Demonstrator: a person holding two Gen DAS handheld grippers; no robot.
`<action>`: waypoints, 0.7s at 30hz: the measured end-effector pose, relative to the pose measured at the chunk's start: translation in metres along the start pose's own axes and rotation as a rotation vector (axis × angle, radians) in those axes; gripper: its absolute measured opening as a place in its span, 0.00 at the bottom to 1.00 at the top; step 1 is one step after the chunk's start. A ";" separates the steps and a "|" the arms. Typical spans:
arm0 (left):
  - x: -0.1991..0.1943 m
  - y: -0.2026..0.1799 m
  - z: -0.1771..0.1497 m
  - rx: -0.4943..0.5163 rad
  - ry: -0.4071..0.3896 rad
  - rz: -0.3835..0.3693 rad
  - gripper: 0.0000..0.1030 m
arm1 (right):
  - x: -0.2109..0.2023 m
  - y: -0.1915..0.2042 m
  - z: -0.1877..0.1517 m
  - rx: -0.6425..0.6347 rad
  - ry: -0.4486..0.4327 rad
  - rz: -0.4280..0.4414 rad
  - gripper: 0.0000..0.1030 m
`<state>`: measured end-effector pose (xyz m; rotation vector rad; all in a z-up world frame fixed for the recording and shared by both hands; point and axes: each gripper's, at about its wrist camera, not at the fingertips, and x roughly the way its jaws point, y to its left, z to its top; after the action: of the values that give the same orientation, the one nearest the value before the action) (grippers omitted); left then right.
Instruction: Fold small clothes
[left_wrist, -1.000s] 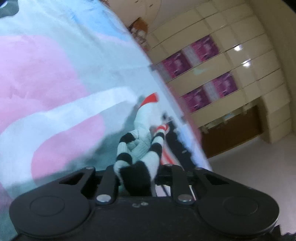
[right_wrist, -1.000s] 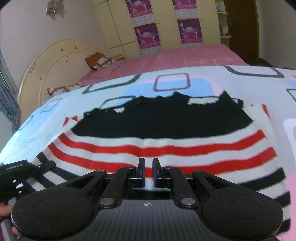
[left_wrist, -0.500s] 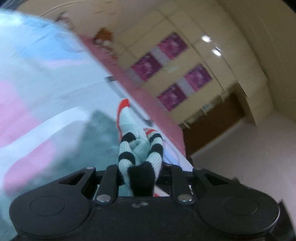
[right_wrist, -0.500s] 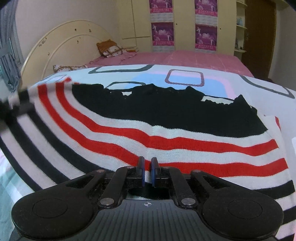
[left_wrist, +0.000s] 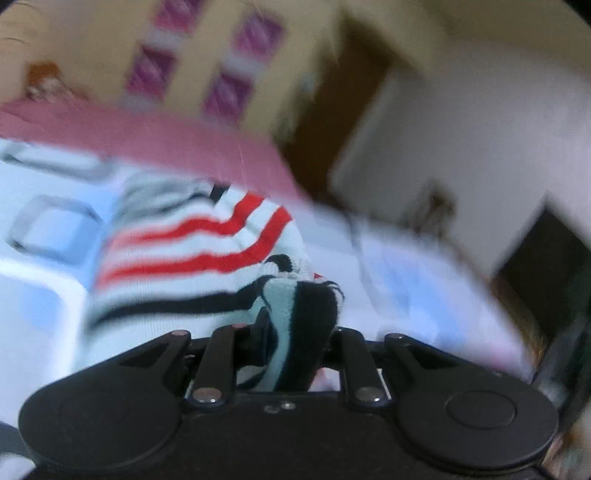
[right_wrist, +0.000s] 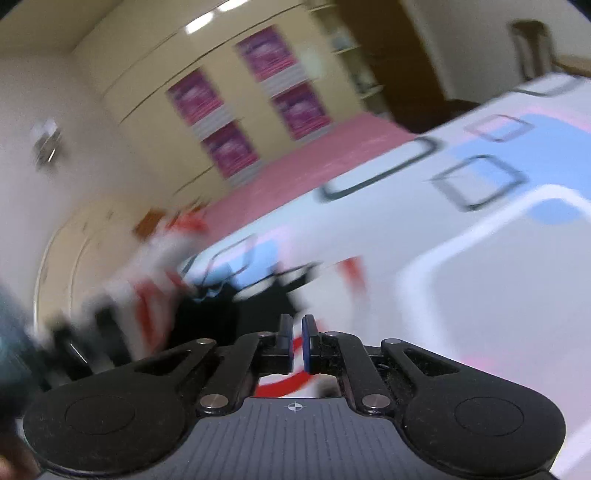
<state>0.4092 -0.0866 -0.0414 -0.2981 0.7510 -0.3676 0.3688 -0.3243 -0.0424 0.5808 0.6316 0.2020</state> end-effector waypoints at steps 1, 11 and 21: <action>0.027 -0.012 -0.009 0.040 0.101 0.010 0.30 | -0.004 -0.015 0.007 0.033 0.010 0.005 0.16; -0.025 0.002 -0.004 0.090 0.008 0.048 0.56 | -0.023 -0.059 0.018 0.157 0.057 0.114 0.55; 0.014 0.116 0.019 -0.117 0.036 0.034 0.44 | 0.082 -0.019 0.026 0.100 0.251 0.117 0.55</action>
<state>0.4567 0.0134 -0.0820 -0.3888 0.8135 -0.2977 0.4494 -0.3231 -0.0772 0.6954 0.8554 0.3584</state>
